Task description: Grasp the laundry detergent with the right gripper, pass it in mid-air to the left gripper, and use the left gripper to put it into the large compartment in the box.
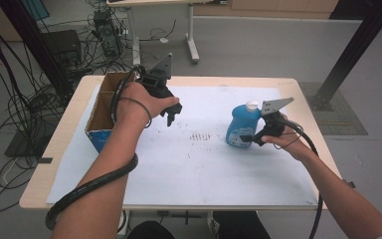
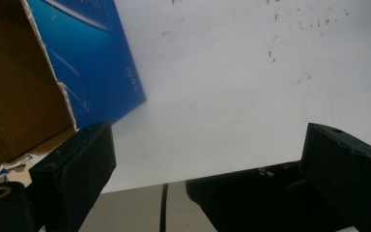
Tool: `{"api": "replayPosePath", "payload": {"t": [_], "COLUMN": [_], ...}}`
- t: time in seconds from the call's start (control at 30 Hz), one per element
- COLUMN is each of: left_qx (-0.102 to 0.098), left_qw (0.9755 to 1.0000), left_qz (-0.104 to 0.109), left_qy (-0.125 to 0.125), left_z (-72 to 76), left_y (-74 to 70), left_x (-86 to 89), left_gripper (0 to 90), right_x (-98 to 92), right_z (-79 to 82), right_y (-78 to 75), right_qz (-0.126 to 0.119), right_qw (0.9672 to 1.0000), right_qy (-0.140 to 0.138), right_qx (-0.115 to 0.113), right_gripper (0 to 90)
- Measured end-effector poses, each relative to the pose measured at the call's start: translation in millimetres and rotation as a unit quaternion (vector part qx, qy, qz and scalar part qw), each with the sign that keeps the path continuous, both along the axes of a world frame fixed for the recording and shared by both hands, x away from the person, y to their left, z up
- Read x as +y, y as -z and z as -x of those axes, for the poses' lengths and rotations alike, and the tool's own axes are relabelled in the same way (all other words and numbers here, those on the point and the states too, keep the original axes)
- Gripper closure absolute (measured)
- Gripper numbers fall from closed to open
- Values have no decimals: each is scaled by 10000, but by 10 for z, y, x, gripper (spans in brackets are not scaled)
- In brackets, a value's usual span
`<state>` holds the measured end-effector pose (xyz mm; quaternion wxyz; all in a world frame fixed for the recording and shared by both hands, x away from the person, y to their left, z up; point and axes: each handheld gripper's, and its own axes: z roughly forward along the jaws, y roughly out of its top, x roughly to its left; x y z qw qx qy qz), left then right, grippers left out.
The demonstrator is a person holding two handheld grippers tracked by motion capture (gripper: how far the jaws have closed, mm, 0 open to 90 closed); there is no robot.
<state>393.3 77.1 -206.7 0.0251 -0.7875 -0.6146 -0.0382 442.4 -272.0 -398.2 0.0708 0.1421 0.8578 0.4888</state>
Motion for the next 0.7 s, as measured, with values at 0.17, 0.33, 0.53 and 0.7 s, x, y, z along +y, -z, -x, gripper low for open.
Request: {"api": "replayPosePath", "payload": {"t": [0.17,0.33,0.53,0.7], "left_qx": [4,2,-12,-30], "left_qw": [10000,10000,10000,10000], "left_qz": [-5,-12,-9,-13], "left_qy": [21,34,19,22], "left_z": [-6,-10,-11,-13], "left_y": [-5,-14,-21,-23], "left_x": [-11,-17,-22,-31], "left_gripper": [60,60,60,60], "right_x": [3,12,19,21], "right_z": [-1,6,9,8], "right_y": [-3,6,-1,3], "right_qz": [-47,-15,-30,-29], "right_qw": [10000,10000,10000,10000], "right_qy": [24,42,34,40], "right_qx": [6,19,-9,-6], "right_gripper": [13,12,12,12]}}
